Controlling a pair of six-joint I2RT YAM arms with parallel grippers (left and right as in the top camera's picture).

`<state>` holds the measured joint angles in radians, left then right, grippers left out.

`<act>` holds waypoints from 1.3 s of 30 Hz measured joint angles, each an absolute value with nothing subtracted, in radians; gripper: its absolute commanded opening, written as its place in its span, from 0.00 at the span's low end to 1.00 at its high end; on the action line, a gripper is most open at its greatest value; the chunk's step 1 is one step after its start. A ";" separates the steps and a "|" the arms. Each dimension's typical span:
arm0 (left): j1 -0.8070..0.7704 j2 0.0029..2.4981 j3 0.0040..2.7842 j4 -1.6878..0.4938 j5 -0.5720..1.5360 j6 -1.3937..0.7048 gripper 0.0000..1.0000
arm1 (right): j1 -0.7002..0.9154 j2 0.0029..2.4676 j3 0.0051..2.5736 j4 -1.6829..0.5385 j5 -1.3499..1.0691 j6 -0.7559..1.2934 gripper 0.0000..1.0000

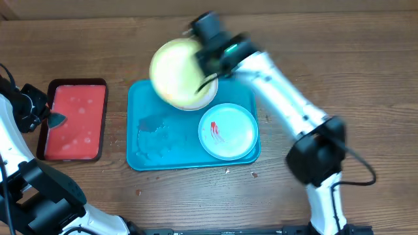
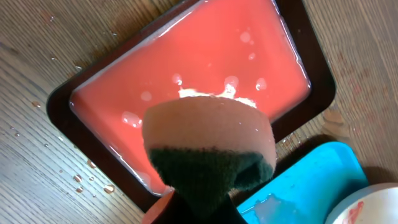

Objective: Clean dirty plates on tray and stack at the side
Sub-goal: 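Set the yellow plate down at the right side and release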

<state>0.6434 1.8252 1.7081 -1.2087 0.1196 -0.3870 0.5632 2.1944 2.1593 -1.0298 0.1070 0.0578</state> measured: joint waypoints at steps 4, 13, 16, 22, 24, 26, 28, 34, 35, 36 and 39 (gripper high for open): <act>0.643 1.825 1.708 -1.208 0.130 -0.387 0.04 | 0.228 2.194 2.159 -1.153 -0.223 0.142 0.04; 0.643 1.825 1.708 -1.196 0.143 -0.387 0.04 | -0.156 2.194 1.969 -1.126 -0.295 0.209 0.04; 0.643 1.825 1.708 -1.196 0.146 -0.387 0.04 | -0.197 2.193 1.859 -1.023 -0.273 0.240 0.04; 0.643 1.825 1.708 -1.193 0.146 -0.387 0.04 | -0.219 2.193 1.751 -0.958 -0.262 0.266 0.40; 0.643 1.825 1.708 -1.193 0.146 -0.387 0.04 | -0.214 2.193 1.751 -0.962 -0.282 0.266 0.40; 0.643 1.825 1.708 -1.193 0.146 -0.387 0.04 | -0.212 2.193 1.762 -0.991 -0.316 0.266 0.40; 0.643 1.825 1.708 -1.193 0.146 -0.387 0.04 | -0.209 2.193 1.800 -1.017 -0.360 0.265 0.47; 0.643 1.825 1.708 -1.193 0.146 -0.387 0.04 | -0.156 2.136 1.953 -1.000 -0.472 0.244 0.96; 0.643 1.825 1.708 -1.193 0.146 -0.387 0.04 | -0.114 2.117 1.966 -0.951 -0.484 0.223 0.96; 0.643 1.825 1.708 -1.193 0.146 -0.387 0.04 | -0.089 2.109 1.970 -0.926 -0.487 0.209 0.96; 0.643 1.825 1.708 -1.193 0.146 -0.387 0.04 | 0.027 2.104 1.969 -0.824 -0.484 0.131 0.99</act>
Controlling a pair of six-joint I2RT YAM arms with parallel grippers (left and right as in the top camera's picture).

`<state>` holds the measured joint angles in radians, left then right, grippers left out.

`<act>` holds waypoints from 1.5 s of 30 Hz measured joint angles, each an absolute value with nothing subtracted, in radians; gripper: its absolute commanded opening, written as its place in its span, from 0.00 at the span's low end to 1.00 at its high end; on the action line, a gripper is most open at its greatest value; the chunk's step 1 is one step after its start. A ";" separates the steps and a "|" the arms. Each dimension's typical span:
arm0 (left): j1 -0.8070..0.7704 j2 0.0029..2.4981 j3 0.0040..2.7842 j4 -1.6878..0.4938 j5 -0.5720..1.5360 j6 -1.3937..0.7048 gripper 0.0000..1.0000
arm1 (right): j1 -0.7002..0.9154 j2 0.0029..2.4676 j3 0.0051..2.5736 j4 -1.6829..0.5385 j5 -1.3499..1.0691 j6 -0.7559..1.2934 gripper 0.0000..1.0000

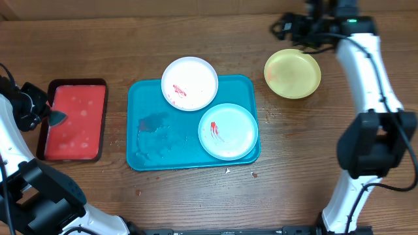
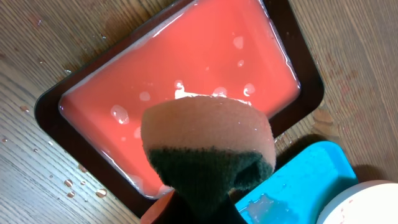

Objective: Clean dirty plates on tray and stack at the side
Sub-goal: 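Set the yellow plate down at the right side and release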

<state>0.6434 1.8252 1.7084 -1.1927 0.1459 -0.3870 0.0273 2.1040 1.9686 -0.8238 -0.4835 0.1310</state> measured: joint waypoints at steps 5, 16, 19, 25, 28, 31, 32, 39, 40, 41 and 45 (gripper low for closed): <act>0.643 1.825 1.708 -1.193 0.146 -0.387 0.04 | 0.294 2.130 1.935 -0.662 -0.323 0.002 0.98; 0.643 1.825 1.708 -1.188 0.146 -0.387 0.04 | 0.480 2.344 1.921 -0.569 -0.063 -0.073 0.77; 0.643 1.825 1.708 -1.185 0.146 -0.387 0.04 | 0.479 2.352 1.921 -0.568 -0.052 -0.081 0.77; 0.643 1.825 1.708 -1.183 0.146 -0.387 0.04 | 0.479 2.360 1.921 -0.569 -0.047 -0.078 0.59; 0.643 1.825 1.708 -1.183 0.146 -0.387 0.04 | 0.479 2.367 1.920 -0.570 -0.051 -0.079 0.57; 0.643 1.825 1.708 -1.183 0.146 -0.387 0.04 | 0.479 2.369 1.909 -0.568 -0.055 -0.079 0.53; 0.643 1.825 1.708 -1.183 0.146 -0.387 0.04 | 0.479 2.369 1.907 -0.568 -0.060 -0.079 0.48; 0.643 1.825 1.708 -1.187 0.146 -0.387 0.04 | 0.479 2.373 1.906 -0.570 -0.075 -0.079 0.40; 0.643 1.825 1.708 -1.189 0.146 -0.387 0.04 | 0.479 2.373 1.906 -0.573 -0.078 -0.079 0.40; 0.643 1.825 1.708 -1.190 0.146 -0.387 0.04 | 0.479 2.373 1.906 -0.577 -0.079 -0.079 0.39; 0.643 1.825 1.708 -1.190 0.146 -0.387 0.04 | 0.479 2.373 1.906 -0.582 -0.082 -0.078 0.27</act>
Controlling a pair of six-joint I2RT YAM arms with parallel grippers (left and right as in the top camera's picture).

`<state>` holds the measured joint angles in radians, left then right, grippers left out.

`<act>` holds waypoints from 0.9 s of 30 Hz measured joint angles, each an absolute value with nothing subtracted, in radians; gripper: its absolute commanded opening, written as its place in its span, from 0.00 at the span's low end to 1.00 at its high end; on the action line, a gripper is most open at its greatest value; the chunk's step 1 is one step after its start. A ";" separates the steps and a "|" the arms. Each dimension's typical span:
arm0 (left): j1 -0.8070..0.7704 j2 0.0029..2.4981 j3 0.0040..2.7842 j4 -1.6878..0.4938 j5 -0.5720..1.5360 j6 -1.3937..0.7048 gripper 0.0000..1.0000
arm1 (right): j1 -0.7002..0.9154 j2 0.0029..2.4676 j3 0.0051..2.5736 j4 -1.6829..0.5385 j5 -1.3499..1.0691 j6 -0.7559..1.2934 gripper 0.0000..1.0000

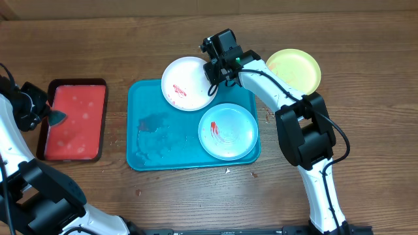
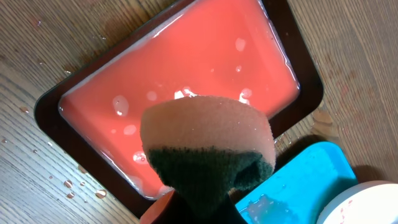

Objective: Clean dirty plates on tray and stack at the side
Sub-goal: 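Set the yellow plate down at the right side and release, then grasp the white plate rim with the right gripper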

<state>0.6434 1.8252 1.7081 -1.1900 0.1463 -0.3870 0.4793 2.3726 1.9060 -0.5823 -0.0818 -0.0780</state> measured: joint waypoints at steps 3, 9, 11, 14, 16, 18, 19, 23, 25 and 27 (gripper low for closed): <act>0.643 1.825 1.708 -1.200 0.146 -0.387 0.04 | 0.479 2.373 1.905 -0.599 -0.082 -0.078 0.11; 0.643 1.825 1.708 -1.201 0.146 -0.387 0.04 | 0.480 2.373 1.909 -0.615 -0.115 -0.051 0.04; 0.643 1.825 1.708 -1.201 0.146 -0.387 0.04 | 0.482 2.379 1.946 -0.667 -0.132 -0.037 0.04; 0.643 1.825 1.708 -1.201 0.146 -0.387 0.04 | 0.493 2.384 2.037 -0.781 -0.142 -0.029 0.04; 0.643 1.825 1.708 -1.200 0.158 -0.384 0.04 | 0.507 2.384 2.098 -0.858 -0.142 -0.028 0.04; 0.643 1.825 1.708 -1.197 0.193 -0.360 0.04 | 0.529 2.384 2.146 -0.920 -0.146 -0.012 0.04; 0.641 1.825 1.708 -1.195 0.210 -0.345 0.04 | 0.545 2.384 2.160 -0.949 -0.154 0.007 0.04; 0.608 1.825 1.708 -1.182 0.260 -0.293 0.04 | 0.599 2.385 2.162 -1.042 -0.191 0.088 0.04; 0.572 1.825 1.708 -1.182 0.273 -0.278 0.04 | 0.624 2.385 2.160 -1.074 -0.206 0.147 0.04; 0.538 1.825 1.708 -1.182 0.278 -0.266 0.04 | 0.633 2.385 2.148 -1.076 -0.210 0.184 0.04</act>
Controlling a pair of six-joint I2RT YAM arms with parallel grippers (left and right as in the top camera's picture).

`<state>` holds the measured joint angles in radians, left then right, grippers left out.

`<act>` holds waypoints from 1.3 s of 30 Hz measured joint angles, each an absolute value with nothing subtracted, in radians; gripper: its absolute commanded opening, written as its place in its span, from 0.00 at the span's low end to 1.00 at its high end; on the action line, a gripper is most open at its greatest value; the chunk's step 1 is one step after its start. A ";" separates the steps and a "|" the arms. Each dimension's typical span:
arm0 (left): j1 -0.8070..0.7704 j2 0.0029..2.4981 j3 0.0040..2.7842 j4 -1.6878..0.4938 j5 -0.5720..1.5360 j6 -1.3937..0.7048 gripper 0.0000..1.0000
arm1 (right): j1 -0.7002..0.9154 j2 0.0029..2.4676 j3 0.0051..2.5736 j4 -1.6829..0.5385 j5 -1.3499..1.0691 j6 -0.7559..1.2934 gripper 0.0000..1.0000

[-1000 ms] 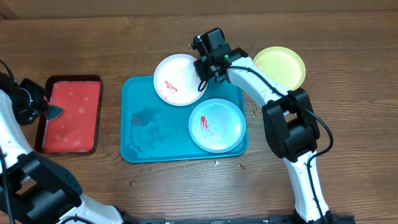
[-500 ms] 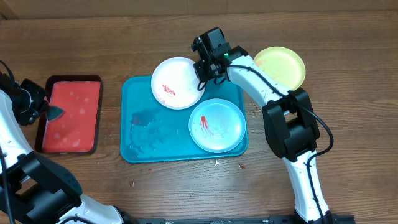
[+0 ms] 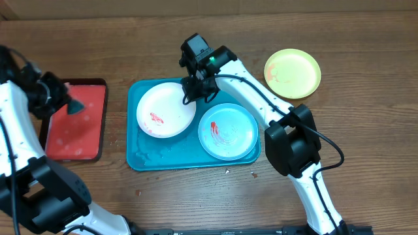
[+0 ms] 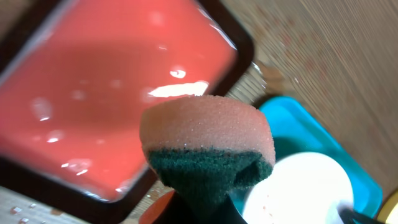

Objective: Clean dirty plates on tray and stack at the side
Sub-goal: 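Grasp the white plate rim with the right gripper, then scrub the white plate with the sponge in the left gripper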

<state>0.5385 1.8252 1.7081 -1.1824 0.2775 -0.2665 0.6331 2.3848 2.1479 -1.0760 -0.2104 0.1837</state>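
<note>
A blue tray (image 3: 140, 160) holds a white plate (image 3: 166, 109) with a red smear on its left half and a light-blue plate (image 3: 228, 130) with a red smear on its right. My right gripper (image 3: 194, 90) is shut on the white plate's right rim. A clean yellow plate (image 3: 292, 73) lies on the table to the right. My left gripper (image 3: 66, 104) is shut on a pink-and-green sponge (image 4: 205, 146), hanging over the right side of the red basin (image 4: 93, 106). The left wrist view also shows the tray (image 4: 298, 134) and the white plate (image 4: 298, 186).
The red basin (image 3: 72, 130) of water sits left of the tray. Wet patches lie on the tray's lower left (image 3: 153, 153). A few crumbs (image 3: 253, 173) dot the wood in front of the tray.
The white plate has gone from the tray's back edge to its left middle, with my right gripper on its rim. My left gripper with the sponge has shifted right, toward the tray.
My right gripper first held the yellow plate tilted above the tray's back. Then that plate lay on the table at the right, with the gripper beside it. Then the gripper was at the white plate's rim, and now that plate sits further into the tray. The sponge stayed over the basin.
</note>
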 measured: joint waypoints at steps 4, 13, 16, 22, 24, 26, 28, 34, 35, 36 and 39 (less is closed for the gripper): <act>0.443 1.825 1.708 -1.182 0.285 -0.247 0.04 | 0.641 2.386 2.040 -0.999 -0.211 0.271 0.04; 0.259 1.825 1.699 -1.177 0.286 -0.209 0.04 | 0.641 2.379 1.937 -0.896 -0.229 0.321 0.44; 0.215 1.825 1.671 -1.155 0.286 -0.206 0.04 | 0.642 2.379 1.937 -0.878 -0.228 0.303 0.44; 0.183 1.825 1.631 -1.140 0.289 -0.206 0.04 | 0.642 2.380 1.926 -0.826 -0.197 0.208 0.26; 0.183 1.825 1.631 -1.142 0.289 -0.206 0.04 | 0.642 2.380 1.919 -0.805 -0.185 0.191 0.19; 0.179 1.825 1.629 -1.154 0.289 -0.206 0.04 | 0.642 2.379 1.902 -0.775 -0.175 0.181 0.15; 0.171 1.825 1.621 -1.151 0.289 -0.206 0.04 | 0.642 2.379 1.895 -0.759 -0.175 0.176 0.06; 0.103 1.825 1.494 -1.055 0.289 -0.214 0.04 | 0.642 2.378 1.892 -0.756 -0.182 0.194 0.04; 0.092 1.825 1.472 -1.040 0.289 -0.221 0.04 | 0.642 2.378 1.892 -0.756 -0.183 0.198 0.04; 0.068 1.824 1.423 -0.981 0.289 -0.241 0.04 | 0.642 2.378 1.892 -0.756 -0.184 0.203 0.04; 0.023 1.824 1.346 -0.863 0.289 -0.284 0.05 | 0.642 2.378 1.892 -0.760 -0.185 0.209 0.04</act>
